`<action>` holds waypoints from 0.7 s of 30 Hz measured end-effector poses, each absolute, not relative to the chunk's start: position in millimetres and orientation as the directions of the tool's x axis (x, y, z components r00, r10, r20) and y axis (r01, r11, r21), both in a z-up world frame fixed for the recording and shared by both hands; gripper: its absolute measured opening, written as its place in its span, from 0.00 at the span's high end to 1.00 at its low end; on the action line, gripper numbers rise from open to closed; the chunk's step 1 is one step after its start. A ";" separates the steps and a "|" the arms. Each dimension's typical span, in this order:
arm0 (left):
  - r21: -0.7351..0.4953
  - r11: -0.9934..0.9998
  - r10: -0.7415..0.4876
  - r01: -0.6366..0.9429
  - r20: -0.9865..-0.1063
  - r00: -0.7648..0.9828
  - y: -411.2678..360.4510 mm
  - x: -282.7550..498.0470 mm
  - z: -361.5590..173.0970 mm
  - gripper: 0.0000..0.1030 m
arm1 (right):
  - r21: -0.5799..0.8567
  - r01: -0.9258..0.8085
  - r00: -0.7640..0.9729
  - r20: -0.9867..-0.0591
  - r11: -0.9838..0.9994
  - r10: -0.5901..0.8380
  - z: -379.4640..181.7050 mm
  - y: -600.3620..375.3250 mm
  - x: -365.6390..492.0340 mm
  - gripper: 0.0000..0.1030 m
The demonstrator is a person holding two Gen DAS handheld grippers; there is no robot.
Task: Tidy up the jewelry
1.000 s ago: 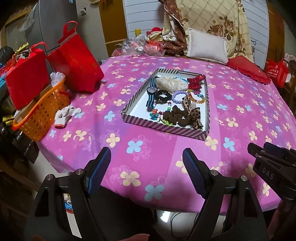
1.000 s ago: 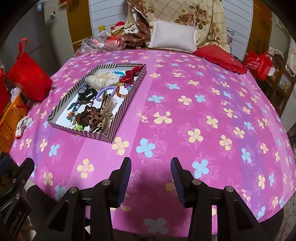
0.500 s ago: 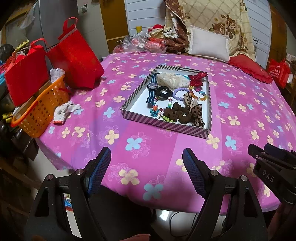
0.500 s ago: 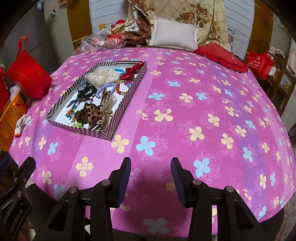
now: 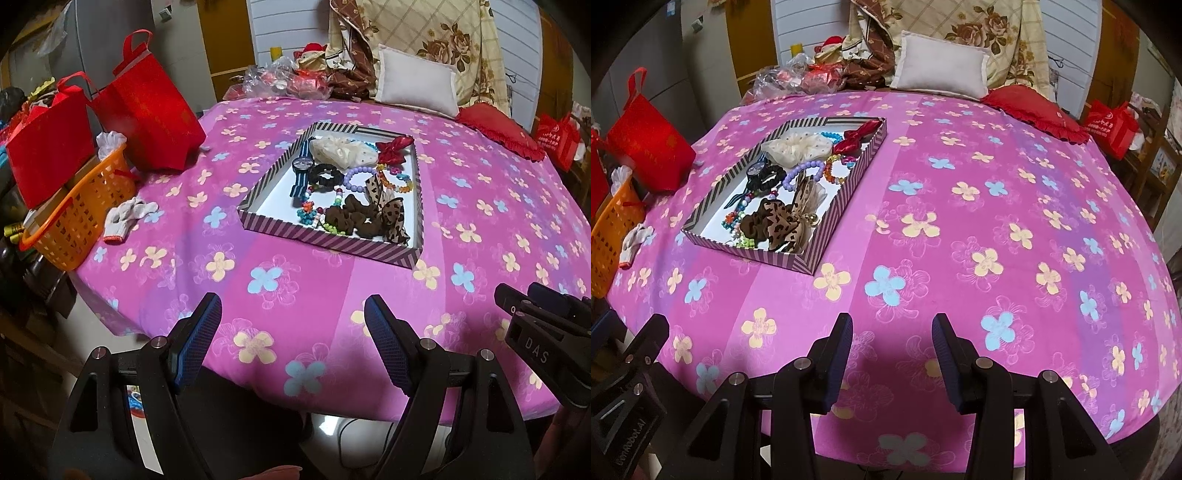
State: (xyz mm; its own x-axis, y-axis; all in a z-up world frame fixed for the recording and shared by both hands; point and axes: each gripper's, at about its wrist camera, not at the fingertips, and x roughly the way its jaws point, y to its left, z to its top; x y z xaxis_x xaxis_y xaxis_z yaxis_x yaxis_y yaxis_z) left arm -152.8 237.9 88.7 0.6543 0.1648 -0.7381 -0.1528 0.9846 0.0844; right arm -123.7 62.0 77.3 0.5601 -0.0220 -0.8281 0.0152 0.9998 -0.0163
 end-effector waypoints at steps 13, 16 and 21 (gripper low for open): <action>0.081 0.985 0.162 -0.153 -0.751 0.640 239.2 -151.6 82.6 0.22 | -0.019 0.009 0.553 -0.833 1.000 -0.021 73.1 63.0 -123.4 0.58; 0.080 0.985 0.161 -0.154 -0.754 0.637 239.3 -150.9 81.2 0.22 | -0.022 0.006 0.553 -0.833 1.000 -0.022 72.1 63.8 -123.8 0.58; 0.080 0.985 0.160 -0.154 -0.760 0.629 239.7 -149.7 78.8 0.23 | -0.027 0.001 0.554 -0.832 1.000 -0.022 72.2 67.0 -123.8 0.58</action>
State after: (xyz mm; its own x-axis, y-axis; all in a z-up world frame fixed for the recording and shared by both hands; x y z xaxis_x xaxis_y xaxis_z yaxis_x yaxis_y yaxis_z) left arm -149.7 239.7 78.8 0.6295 0.1602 -0.7603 -0.1545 0.9848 0.0796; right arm -123.8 67.0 72.2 0.5541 -0.0224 -0.8321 0.0007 0.9996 -0.0265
